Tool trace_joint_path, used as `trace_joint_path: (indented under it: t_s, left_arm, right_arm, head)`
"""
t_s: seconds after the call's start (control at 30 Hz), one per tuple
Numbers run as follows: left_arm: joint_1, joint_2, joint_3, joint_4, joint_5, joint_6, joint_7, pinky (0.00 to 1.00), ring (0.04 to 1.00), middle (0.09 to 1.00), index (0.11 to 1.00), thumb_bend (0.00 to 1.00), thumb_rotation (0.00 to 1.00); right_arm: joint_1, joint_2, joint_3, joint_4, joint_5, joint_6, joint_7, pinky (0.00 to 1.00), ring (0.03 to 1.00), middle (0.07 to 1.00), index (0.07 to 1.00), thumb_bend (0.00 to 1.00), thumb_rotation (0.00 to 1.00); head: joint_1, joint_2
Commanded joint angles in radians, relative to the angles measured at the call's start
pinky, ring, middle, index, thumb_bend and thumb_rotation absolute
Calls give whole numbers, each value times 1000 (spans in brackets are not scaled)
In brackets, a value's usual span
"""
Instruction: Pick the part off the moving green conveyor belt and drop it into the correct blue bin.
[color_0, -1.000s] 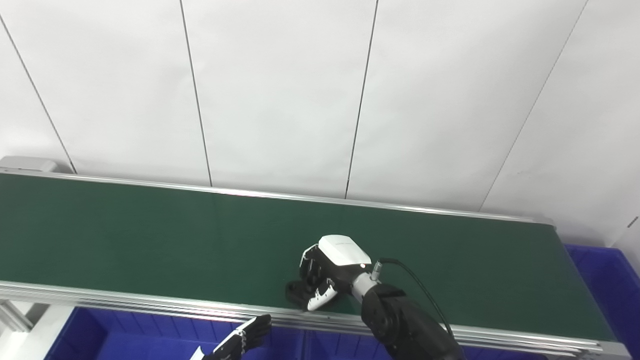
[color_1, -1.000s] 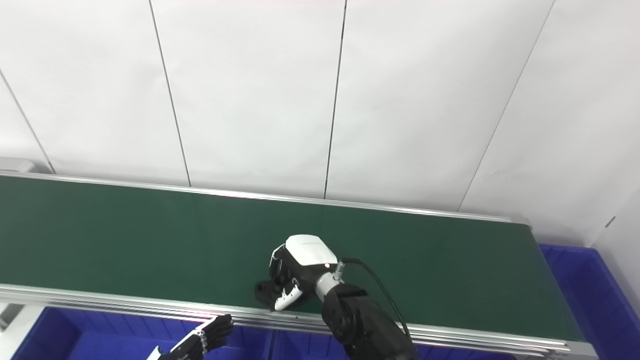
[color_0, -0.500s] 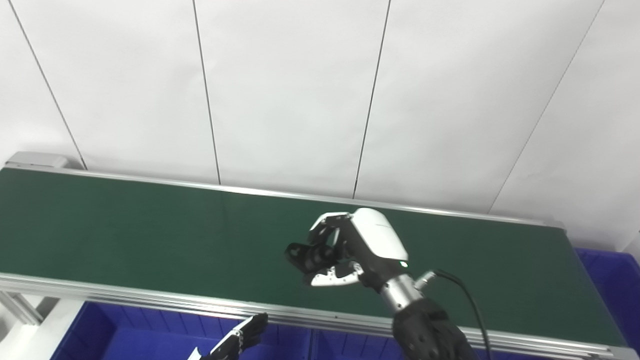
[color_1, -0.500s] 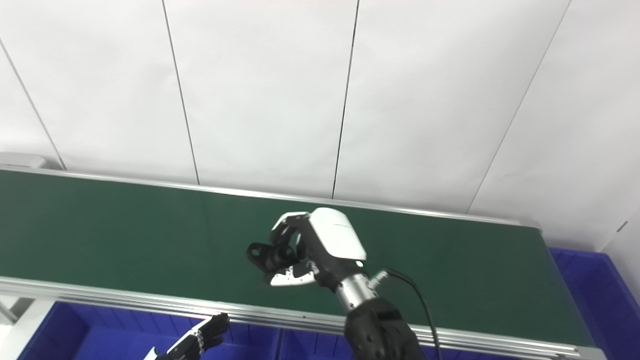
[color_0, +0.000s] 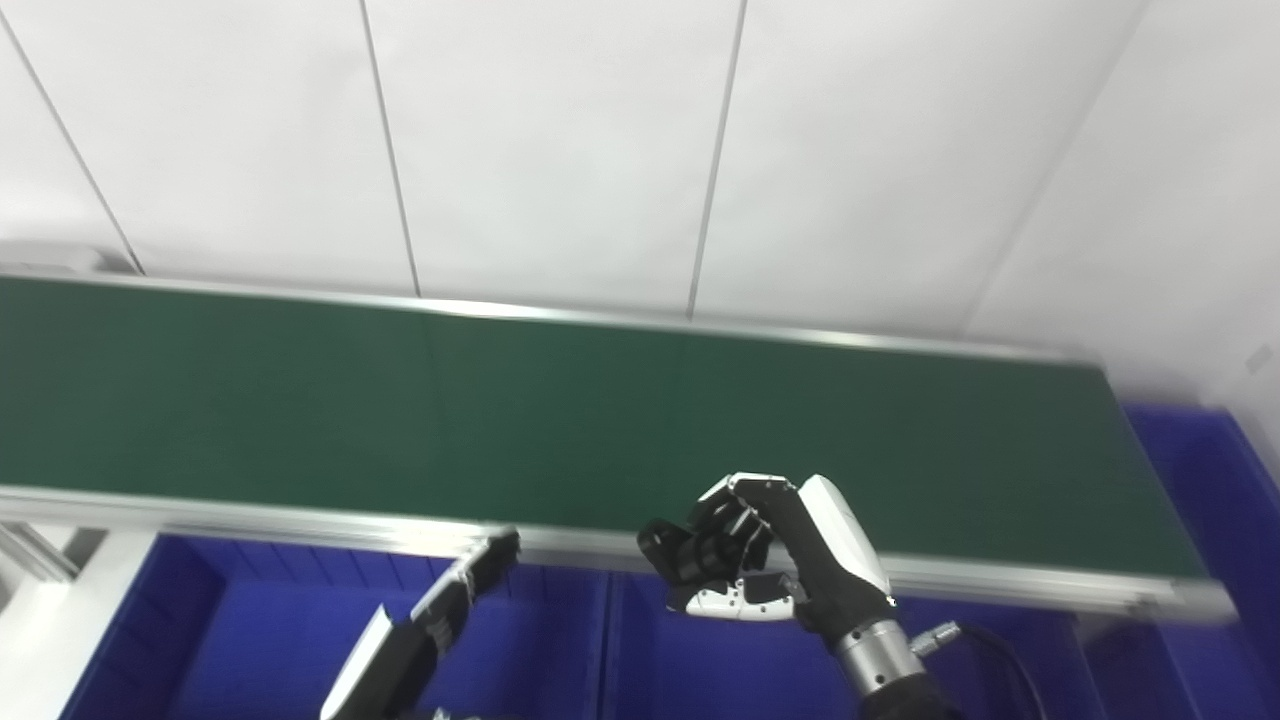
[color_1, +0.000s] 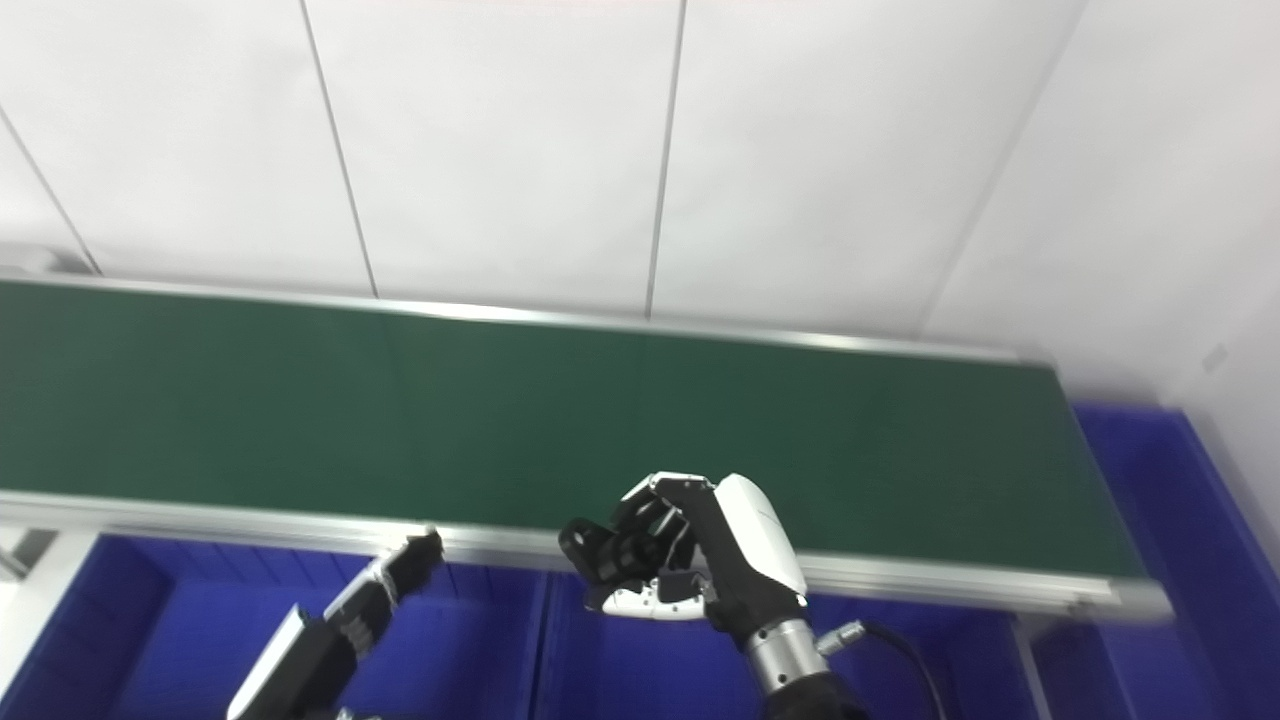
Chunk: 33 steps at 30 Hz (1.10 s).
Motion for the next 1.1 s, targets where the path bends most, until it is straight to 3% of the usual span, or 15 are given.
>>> trace_joint_path:
  t_s: [0.0,0.1,0.23,0.3,0.43,0.47,0.57,0.67,0.7,0.73,0.8,0.87,0.93,1.07]
  left_arm:
    - [-29,6,5,-19,-7,-35,11,939,941,943,925,667,466]
    - [-40,-3,5,-20,-2,-35,20,930,938,940,919,684,468]
    - [-51,-9,-1,-28,14,-32,31,908,932,940,920,665,483]
    - [-53,-11,-1,-29,22,-30,36,903,930,941,922,662,491]
    - [-48,-10,1,-20,10,-32,40,912,936,944,924,682,508]
    - [-47,-9,1,-17,9,-33,42,912,935,942,921,690,513]
    - [-40,-7,2,-19,6,-34,47,917,934,937,917,687,511]
    - [-31,-2,4,-16,1,-33,46,917,934,940,920,690,518]
    - [-30,-1,4,-15,-1,-34,44,920,936,941,920,689,518]
    - [-27,1,4,-12,-3,-34,43,925,938,941,917,687,517]
    - [-23,1,6,-9,-3,-35,42,927,936,938,913,685,510]
    - [-19,2,7,-7,-5,-35,41,928,936,938,913,685,508]
    - [-15,4,9,-5,-8,-35,39,928,934,937,913,685,504]
    - [-7,10,12,2,-13,-35,32,930,937,937,918,680,502]
  right_arm:
    - [32,-12,-16,4,34,-104,-49,288,353,480,490,520,0]
    - [84,-24,-23,61,48,-154,-77,308,379,424,527,512,0]
    - [96,-32,-23,141,61,-145,-71,223,301,474,492,520,0]
    - [89,-34,-14,208,51,-151,-76,243,322,477,491,520,0]
    - [58,-45,21,262,-12,-116,-66,285,351,480,491,520,0]
    - [50,-50,30,271,-31,-107,-65,325,386,441,519,515,0]
    - [21,-64,67,308,-123,-64,-62,409,464,446,528,515,0]
    - [-2,-64,94,356,-174,-31,-57,302,386,479,499,520,1]
    - [-6,-60,97,370,-177,-26,-60,347,448,485,634,531,0]
    - [-8,-57,99,383,-180,-27,-66,574,673,707,765,552,201]
    - [-8,-53,103,396,-189,-39,-88,839,877,887,868,592,356]
    - [0,-49,106,388,-202,-52,-117,890,913,917,886,602,382]
    - [20,-37,101,368,-204,-70,-162,977,976,967,922,631,487]
    - [73,-13,81,319,-170,-136,-259,999,999,999,964,654,551]
  head:
    - [18,16]
    - [31,32]
    - [36,43]
    - [36,40]
    - [24,36]
    - [24,36]
    - [12,32]
    - [3,22]
    - [2,20]
    - [1,14]
    - [0,10]
    - [-1,0]
    - [-1,-9]
    - [1,-34]
